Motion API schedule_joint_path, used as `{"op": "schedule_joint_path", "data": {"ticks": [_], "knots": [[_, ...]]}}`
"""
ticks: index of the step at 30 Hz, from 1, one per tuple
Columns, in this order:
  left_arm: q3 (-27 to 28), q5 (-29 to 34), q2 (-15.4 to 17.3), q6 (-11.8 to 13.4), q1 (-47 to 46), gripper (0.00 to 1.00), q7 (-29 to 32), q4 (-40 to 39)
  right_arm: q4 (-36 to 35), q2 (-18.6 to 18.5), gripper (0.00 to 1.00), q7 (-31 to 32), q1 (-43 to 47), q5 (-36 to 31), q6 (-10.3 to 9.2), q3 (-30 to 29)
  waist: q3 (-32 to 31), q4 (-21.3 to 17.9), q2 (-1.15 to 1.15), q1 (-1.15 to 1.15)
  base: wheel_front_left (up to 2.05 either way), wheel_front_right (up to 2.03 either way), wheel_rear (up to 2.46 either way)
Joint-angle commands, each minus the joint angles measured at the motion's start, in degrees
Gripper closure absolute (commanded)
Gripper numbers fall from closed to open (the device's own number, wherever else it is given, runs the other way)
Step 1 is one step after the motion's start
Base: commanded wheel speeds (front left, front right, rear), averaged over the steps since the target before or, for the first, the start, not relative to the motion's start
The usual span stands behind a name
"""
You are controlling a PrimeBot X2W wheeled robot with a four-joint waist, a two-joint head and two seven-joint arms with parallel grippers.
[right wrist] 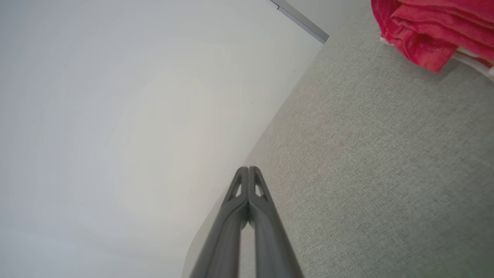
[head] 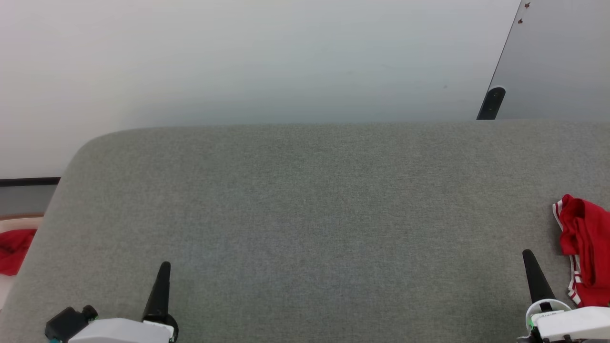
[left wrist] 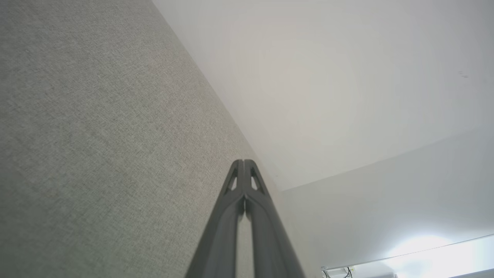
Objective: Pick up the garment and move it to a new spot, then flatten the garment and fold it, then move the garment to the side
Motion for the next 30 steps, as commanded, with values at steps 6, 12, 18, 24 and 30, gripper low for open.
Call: {"op": "schedule_joint_path", "data": {"ticks": [6, 12, 18, 24, 30], "knots": [[0.7, -4.1, -0.3, -0.7, -1.8, 1.00, 1.1, 0.3, 0.1, 0.0, 1.00, 0.8, -1.9, 4.5, -0.04, 0.1, 0.1, -0.1, 0.00, 0.00, 0.00, 0.00, 0.00], [1.0, -7.0, -0.7, -0.9, -2.5, 1.00, 1.9, 0.8, 0.6, 0.1, 1.00, 1.4, -2.5, 7.7, -0.04, 0.1, 0.3, -0.2, 0.00, 0.00, 0.00, 0.00, 0.00], [1.3, -9.7, -1.1, -1.1, -3.0, 1.00, 2.7, 1.2, 1.0, 0.2, 1.00, 2.0, -2.8, 10.7, -0.05, 0.2, 0.4, -0.3, 0.00, 0.00, 0.00, 0.00, 0.00], [1.6, -12.3, -1.4, -1.2, -3.7, 1.00, 3.4, 1.7, 1.4, 0.2, 1.00, 2.5, -3.3, 13.7, -0.05, 0.2, 0.5, -0.5, 0.00, 0.00, 0.00, 0.00, 0.00], [1.9, -14.7, -1.8, -1.4, -4.2, 1.00, 4.1, 2.2, 1.8, 0.3, 1.00, 3.0, -3.6, 16.6, -0.06, 0.2, 0.6, -0.6, 0.00, 0.00, 0.00, 0.00, 0.00]]}}
